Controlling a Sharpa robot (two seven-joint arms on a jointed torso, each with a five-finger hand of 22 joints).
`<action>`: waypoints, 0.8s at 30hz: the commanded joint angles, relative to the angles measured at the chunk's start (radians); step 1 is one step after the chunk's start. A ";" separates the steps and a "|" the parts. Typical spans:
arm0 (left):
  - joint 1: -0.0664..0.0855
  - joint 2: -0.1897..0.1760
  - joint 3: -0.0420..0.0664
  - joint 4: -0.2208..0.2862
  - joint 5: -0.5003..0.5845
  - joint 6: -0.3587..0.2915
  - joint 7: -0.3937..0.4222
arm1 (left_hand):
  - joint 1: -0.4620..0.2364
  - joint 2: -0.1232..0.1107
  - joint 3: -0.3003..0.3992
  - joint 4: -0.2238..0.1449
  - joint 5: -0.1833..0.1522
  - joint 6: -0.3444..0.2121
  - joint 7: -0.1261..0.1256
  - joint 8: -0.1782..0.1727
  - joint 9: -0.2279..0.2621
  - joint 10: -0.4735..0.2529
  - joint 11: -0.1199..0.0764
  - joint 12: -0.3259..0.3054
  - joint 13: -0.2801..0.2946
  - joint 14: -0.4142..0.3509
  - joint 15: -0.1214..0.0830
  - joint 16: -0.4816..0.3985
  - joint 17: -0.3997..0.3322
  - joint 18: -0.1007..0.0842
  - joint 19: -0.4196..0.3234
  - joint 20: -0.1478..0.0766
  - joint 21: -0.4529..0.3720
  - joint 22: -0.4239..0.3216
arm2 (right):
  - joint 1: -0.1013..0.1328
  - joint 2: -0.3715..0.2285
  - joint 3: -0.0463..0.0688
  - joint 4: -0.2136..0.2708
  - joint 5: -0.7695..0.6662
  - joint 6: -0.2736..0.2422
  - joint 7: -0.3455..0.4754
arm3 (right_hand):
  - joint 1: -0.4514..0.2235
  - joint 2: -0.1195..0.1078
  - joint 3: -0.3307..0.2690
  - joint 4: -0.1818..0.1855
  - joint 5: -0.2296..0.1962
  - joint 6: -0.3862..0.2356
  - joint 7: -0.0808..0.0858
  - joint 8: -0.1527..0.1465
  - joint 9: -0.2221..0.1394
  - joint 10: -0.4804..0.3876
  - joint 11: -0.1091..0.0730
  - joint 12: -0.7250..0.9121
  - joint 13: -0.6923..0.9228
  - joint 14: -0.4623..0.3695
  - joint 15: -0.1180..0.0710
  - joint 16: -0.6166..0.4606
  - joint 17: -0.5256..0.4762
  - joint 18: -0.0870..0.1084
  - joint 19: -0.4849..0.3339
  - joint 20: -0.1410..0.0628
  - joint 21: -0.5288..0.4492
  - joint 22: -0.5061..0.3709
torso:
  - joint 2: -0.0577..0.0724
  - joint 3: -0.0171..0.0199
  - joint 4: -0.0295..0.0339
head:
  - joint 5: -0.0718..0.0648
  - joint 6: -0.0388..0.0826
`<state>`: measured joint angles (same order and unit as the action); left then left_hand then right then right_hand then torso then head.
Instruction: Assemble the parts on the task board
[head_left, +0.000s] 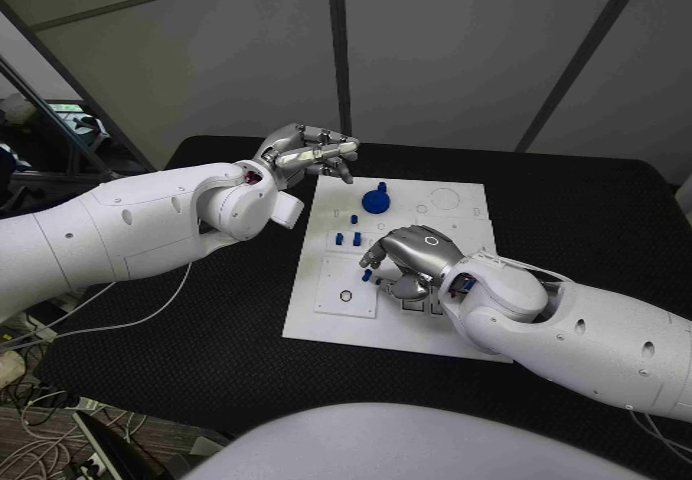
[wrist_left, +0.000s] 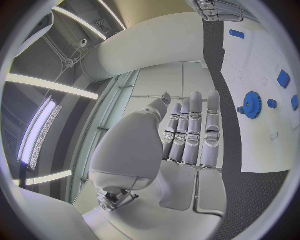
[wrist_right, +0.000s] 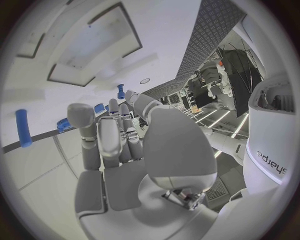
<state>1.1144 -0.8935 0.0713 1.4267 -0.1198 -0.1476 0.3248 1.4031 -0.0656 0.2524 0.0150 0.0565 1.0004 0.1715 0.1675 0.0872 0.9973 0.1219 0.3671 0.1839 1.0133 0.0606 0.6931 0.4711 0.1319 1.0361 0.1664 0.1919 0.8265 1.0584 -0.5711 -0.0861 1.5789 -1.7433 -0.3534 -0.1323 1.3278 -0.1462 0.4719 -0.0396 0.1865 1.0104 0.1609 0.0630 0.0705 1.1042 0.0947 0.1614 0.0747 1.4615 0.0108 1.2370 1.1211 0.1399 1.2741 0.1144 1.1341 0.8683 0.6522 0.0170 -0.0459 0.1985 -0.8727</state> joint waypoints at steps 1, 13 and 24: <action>0.002 0.001 0.001 0.000 0.000 0.012 0.005 | 0.004 0.000 0.002 -0.005 -0.002 -0.004 0.003 0.005 -0.001 -0.005 -0.002 -0.006 -0.001 0.006 -0.001 -0.004 -0.001 0.049 0.007 -0.001 -0.004 -0.001 | 0.001 0.003 0.000 -0.001 0.007 0.011 0.008 | 0.003 0.002 -0.004 -0.002 0.004 -0.003 -0.003 0.005 0.001 0.006 -0.001 0.005 0.001 0.000 -0.003 0.000 0.000 -0.008 -0.003 -0.006 0.002 0.000 | 0.000 -0.0001 0.0012 | -0.001 0.000; 0.002 0.001 0.001 0.001 0.000 0.011 0.004 | 0.004 0.000 0.002 -0.005 -0.002 -0.004 0.003 0.005 -0.001 -0.005 -0.002 -0.006 -0.001 0.006 -0.001 -0.004 -0.001 0.049 0.007 -0.001 -0.004 -0.001 | 0.001 0.022 0.000 -0.013 0.020 0.030 0.017 | 0.005 0.003 -0.004 -0.003 0.005 -0.001 -0.004 0.006 0.002 0.005 -0.002 0.005 0.001 -0.001 -0.004 -0.001 -0.001 -0.007 -0.004 -0.006 0.001 -0.001 | 0.001 -0.0001 0.0013 | -0.001 0.000; 0.002 0.001 0.001 0.000 0.000 0.011 0.003 | 0.006 0.002 0.003 -0.006 -0.002 -0.004 0.003 0.006 -0.002 -0.005 -0.002 -0.006 -0.002 0.007 -0.001 -0.005 -0.001 0.050 0.008 -0.002 -0.005 -0.002 | 0.001 0.025 0.000 -0.008 0.033 0.046 0.025 | 0.006 0.006 -0.003 -0.003 0.006 0.002 -0.005 0.008 0.003 0.007 -0.003 0.007 0.001 -0.001 -0.005 0.000 0.000 -0.008 -0.004 -0.007 0.002 0.000 | 0.000 0.0001 -0.0002 | -0.001 0.000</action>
<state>1.1144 -0.8928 0.0712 1.4267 -0.1198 -0.1474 0.3241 1.4030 -0.0656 0.2552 0.0123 0.0565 1.0004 0.1715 0.1675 0.0863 0.9973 0.1219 0.3671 0.1828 1.0133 0.0606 0.6932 0.4713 0.1320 1.0361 0.1664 0.1919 0.8251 1.0582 -0.5465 -0.0861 1.5680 -1.7205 -0.3215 -0.1203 1.3278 -0.1461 0.4719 -0.0396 0.1878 1.0104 0.1609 0.0666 0.0726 1.1041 0.0948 0.1622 0.0743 1.4615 0.0107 1.2370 1.1211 0.1398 1.2741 0.1144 1.1341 0.8680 0.6527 0.0169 -0.0447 0.1976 -0.8727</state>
